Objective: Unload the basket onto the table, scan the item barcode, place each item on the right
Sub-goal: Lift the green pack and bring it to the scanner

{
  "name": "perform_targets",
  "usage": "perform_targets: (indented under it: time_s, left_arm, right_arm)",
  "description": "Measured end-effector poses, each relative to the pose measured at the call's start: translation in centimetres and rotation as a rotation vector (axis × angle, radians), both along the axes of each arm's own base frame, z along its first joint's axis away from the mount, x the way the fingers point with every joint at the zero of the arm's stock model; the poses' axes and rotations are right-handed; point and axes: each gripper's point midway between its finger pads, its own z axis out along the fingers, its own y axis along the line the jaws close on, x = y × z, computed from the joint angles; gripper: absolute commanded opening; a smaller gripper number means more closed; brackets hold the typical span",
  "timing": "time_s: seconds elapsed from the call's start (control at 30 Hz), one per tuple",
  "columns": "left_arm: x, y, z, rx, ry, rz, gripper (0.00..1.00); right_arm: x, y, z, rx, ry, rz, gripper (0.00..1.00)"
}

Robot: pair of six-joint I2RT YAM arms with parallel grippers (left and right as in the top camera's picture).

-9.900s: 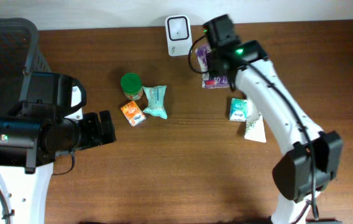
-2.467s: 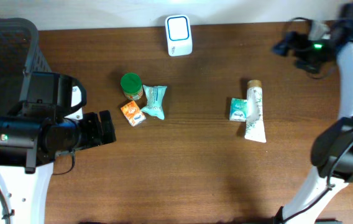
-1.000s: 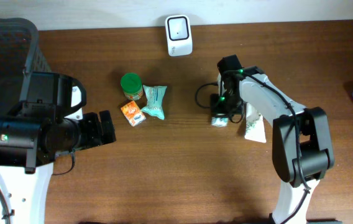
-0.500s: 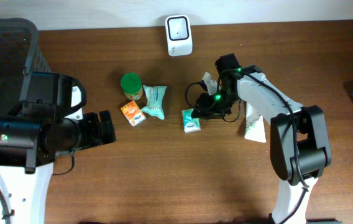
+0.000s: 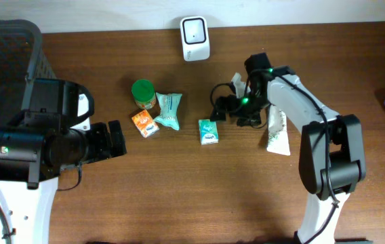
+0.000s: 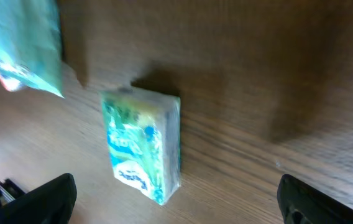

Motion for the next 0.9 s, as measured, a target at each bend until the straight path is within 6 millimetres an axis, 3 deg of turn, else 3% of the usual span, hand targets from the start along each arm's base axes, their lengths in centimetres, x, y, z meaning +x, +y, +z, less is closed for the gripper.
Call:
perform_targets:
  time_s: [0.03,0.3,0.4,0.5,0.63,0.8,0.9]
  left_arm:
    - [0.0,0.0,0.0,0.0,0.0,0.0,0.99]
    - [0.0,0.0,0.0,0.0,0.0,0.0,0.99]
    - [0.0,0.0,0.0,0.0,-0.001,0.0,0.99]
    - [0.0,0.0,0.0,0.0,0.0,0.0,0.99]
    - [0.0,0.0,0.0,0.0,0.0,0.0,0.99]
    - [0.0,0.0,0.0,0.0,0.0,0.0,0.99]
    - [0.0,0.0,0.0,0.0,0.0,0.0,0.99]
  right_arm:
    - [-0.4,0.1,-0.4,-0.004,0.01,0.004,0.66]
    - [-0.2,0.5,-1.3,0.0,-0.019,0.017,0.66]
    - [-0.3,0.7,-2.5,0.007,-0.025,-0.004,0.64]
    - [0.3,1.7,-2.8,0.046,-0.068,-0.01,0.56]
    - [-0.4,3.4,-3.0,0.06,-0.066,0.001,0.5]
    - [-0.6,3.6,-3.1,0.059,-0.044,-0.022,0.49]
    - [-0.6,3.7,-3.1,0.058,-0.041,-0.024,0.42]
